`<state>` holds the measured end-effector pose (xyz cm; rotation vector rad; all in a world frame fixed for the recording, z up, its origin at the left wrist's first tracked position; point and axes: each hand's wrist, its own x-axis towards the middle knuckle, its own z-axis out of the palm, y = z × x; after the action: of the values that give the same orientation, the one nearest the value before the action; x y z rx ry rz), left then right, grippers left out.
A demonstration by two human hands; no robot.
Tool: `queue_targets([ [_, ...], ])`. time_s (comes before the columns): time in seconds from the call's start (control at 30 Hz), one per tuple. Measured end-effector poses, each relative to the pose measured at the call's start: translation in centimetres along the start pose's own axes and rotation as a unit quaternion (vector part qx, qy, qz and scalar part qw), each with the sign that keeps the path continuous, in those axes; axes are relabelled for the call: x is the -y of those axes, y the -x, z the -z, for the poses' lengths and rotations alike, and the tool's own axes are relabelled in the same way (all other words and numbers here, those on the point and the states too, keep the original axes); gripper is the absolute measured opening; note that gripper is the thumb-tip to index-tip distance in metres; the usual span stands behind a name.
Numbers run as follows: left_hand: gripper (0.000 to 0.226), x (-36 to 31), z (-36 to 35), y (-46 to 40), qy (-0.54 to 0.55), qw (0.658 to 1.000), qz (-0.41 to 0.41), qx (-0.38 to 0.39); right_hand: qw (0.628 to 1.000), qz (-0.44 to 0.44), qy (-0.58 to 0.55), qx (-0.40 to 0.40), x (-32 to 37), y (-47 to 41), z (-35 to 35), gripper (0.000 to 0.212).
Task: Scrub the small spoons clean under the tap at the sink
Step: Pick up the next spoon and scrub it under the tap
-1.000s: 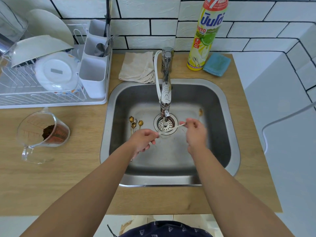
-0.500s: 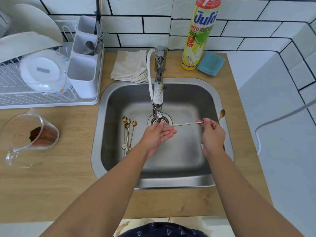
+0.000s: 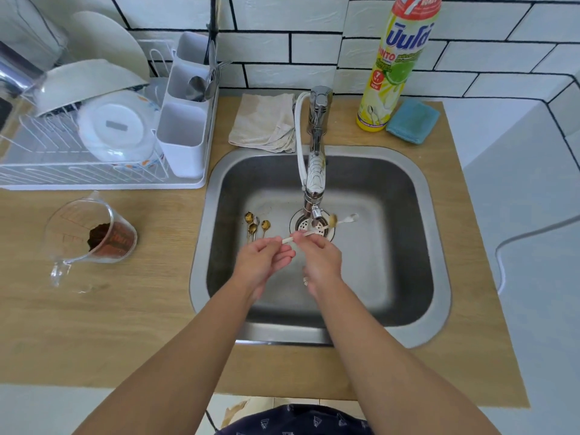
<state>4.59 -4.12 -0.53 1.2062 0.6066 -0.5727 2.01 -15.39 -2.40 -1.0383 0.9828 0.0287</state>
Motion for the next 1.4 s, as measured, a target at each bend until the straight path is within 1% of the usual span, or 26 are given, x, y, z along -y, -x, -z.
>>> queue_targets([
  [0.07, 0.015, -0.3, 0.5, 0.1, 0.009, 1.0, -0.002, -0.019, 0.995, 0.006, -0.077, -0.056, 1.3, -1.2, 1.4, 0.009],
  [0.13, 0.013, -0.4, 0.6, 0.3, 0.012, 1.0, -0.001, -0.025, 0.99, 0.017, -0.115, -0.076, 2.1, -1.7, 2.1, 0.011],
  [0.17, 0.013, -0.3, 0.4, 0.4, 0.017, 1.0, 0.002, -0.02, 0.993, 0.023, -0.1, -0.066, 2.1, -1.5, 1.9, 0.012],
  [0.27, 0.015, 0.1, -0.7, 0.7, 0.038, 0.999, 0.013, 0.004, 1.0, 0.023, -0.005, 0.007, 0.7, 0.0, 0.3, 0.007],
  [0.3, 0.015, 0.1, -1.0, 0.8, 0.04, 0.999, 0.016, 0.009, 1.0, 0.02, 0.013, 0.019, 0.4, 0.3, 0.0, 0.008],
  [0.37, 0.013, -0.1, -0.8, 0.7, 0.042, 0.999, 0.015, 0.013, 1.0, 0.021, 0.016, 0.003, 1.0, 0.0, 0.5, 0.011],
  [0.4, 0.01, -0.3, -0.4, 0.6, 0.043, 0.999, 0.014, 0.013, 1.0, 0.023, -0.003, -0.012, 1.7, -0.5, 1.1, 0.01],
  [0.47, 0.007, -0.5, 0.6, 0.6, 0.038, 0.999, 0.017, 0.017, 0.998, 0.026, -0.041, -0.036, 3.0, -1.7, 2.4, 0.018],
  [0.5, 0.007, -0.5, 0.9, 0.6, 0.031, 0.999, 0.022, 0.019, 0.998, 0.025, -0.043, -0.04, 3.3, -1.9, 2.7, 0.021],
  [0.53, 0.007, -0.4, 1.1, 0.6, 0.024, 0.999, 0.026, 0.019, 0.998, 0.021, -0.04, -0.037, 3.3, -1.8, 2.7, 0.018],
  [0.6, 0.008, -0.1, 0.9, 0.6, 0.016, 0.999, 0.025, 0.015, 1.0, 0.001, -0.022, -0.015, 2.8, -1.3, 2.2, 0.006],
  [0.7, 0.01, 0.2, 0.4, 0.5, 0.008, 1.0, 0.02, 0.018, 0.997, -0.019, 0.046, 0.052, 0.9, 0.1, 1.0, 0.016],
  [0.77, 0.013, 0.3, 0.6, 0.4, 0.006, 1.0, 0.016, 0.022, 0.995, -0.032, 0.053, 0.082, 0.3, 0.6, 0.6, 0.018],
  [0.8, 0.015, 0.2, 0.8, 0.4, 0.006, 1.0, 0.015, 0.021, 0.996, -0.03, 0.046, 0.077, 0.7, 0.5, 0.6, 0.015],
  [0.87, 0.017, -0.3, 1.5, 0.4, 0.005, 1.0, 0.014, 0.013, 1.0, -0.019, -0.005, 0.022, 2.2, -0.8, 1.3, 0.006],
  [0.93, 0.018, -0.7, 2.3, 0.3, -0.001, 1.0, 0.011, 0.005, 0.995, -0.018, -0.089, -0.037, 3.5, -2.5, 2.6, 0.009],
  [0.97, 0.018, -0.8, 2.5, 0.3, -0.009, 1.0, 0.011, 0.006, 0.994, -0.012, -0.096, -0.043, 3.9, -2.9, 3.0, 0.012],
  [1.0, 0.019, -0.9, 2.6, 0.3, -0.016, 1.0, 0.014, 0.009, 0.997, -0.005, -0.072, -0.032, 4.0, -2.9, 3.0, 0.014],
  [1.07, 0.018, -0.7, 2.3, 0.3, -0.03, 0.999, 0.022, 0.025, 1.0, 0.008, 0.001, 0.025, 3.2, -2.3, 2.5, 0.012],
  [1.13, 0.017, -0.5, 1.6, 0.1, -0.069, 0.996, 0.033, 0.054, 0.998, 0.015, 0.001, 0.067, 2.5, -1.9, 2.2, 0.012],
  [1.23, 0.014, -0.3, 0.0, -0.3, -0.163, 0.98, 0.04, 0.106, 0.998, 0.018, -0.033, 0.05, 3.6, -2.5, 3.9, 0.018],
  [1.33, 0.021, -0.4, -2.8, -1.2, -0.226, 0.967, 0.029, 0.114, 0.997, 0.038, -0.048, 0.041, 4.7, -3.4, 6.0, 0.013],
  [1.4, 0.031, -0.7, -5.0, -1.4, -0.231, 0.966, 0.026, 0.112, 0.996, 0.058, -0.045, 0.041, 5.4, -3.6, 6.7, 0.01],
])
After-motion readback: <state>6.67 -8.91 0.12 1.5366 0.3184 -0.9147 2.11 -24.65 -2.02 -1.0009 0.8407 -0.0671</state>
